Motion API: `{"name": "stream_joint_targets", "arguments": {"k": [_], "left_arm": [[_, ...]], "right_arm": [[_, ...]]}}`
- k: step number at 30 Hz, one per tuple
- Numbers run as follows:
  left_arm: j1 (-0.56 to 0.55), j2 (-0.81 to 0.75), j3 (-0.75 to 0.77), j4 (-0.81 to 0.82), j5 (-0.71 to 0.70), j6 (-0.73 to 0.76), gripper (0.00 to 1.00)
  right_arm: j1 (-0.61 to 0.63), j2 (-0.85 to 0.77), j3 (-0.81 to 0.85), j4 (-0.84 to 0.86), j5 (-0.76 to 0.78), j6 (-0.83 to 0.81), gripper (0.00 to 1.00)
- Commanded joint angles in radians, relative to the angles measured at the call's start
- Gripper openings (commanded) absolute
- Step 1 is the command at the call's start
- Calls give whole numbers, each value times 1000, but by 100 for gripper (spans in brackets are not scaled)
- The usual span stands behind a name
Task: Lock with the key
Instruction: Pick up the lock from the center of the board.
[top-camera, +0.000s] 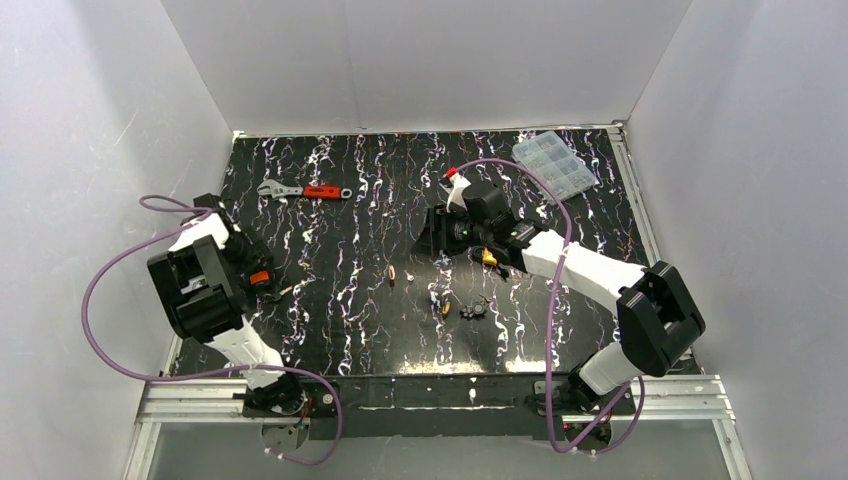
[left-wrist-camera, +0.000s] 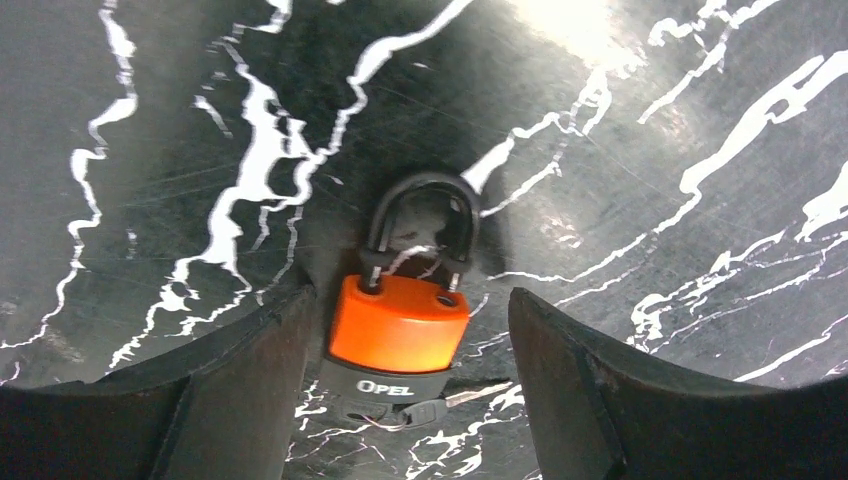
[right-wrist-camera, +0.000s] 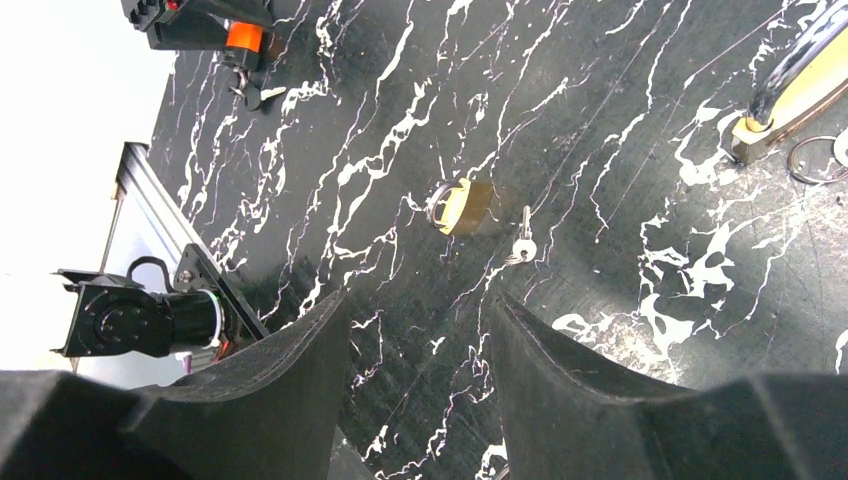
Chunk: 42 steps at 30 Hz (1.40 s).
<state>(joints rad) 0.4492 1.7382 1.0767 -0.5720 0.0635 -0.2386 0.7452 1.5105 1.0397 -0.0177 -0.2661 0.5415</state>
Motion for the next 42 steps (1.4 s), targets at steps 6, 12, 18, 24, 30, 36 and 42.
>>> {"name": "stream_joint_targets", "arguments": {"k": [6, 12, 18, 24, 30, 36, 42], "left_arm": [[-105, 27, 18, -60, -30, 13, 62], [-120, 24, 33, -73, -28, -1, 43], [-172, -28, 48, -123, 1, -87, 18], [-190, -193, 51, -186, 106, -257, 0], [-264, -457, 36, -210, 193, -460, 0], [-429, -648, 38, -176, 208, -690, 0], [-689, -754, 35, -45, 148, -923, 0]], "right_arm": [[-11, -36, -10, 42, -9, -20, 60], [-12, -35, -9, 39, -9, -21, 60], [-12, -32, 6, 32, -21, -20, 60], [-12, -46, 28, 19, -34, 2, 59], [16, -104, 29, 26, 19, 55, 60], [100, -163, 32, 81, 142, 54, 60], [181, -239, -1, 185, 289, 35, 62]]}}
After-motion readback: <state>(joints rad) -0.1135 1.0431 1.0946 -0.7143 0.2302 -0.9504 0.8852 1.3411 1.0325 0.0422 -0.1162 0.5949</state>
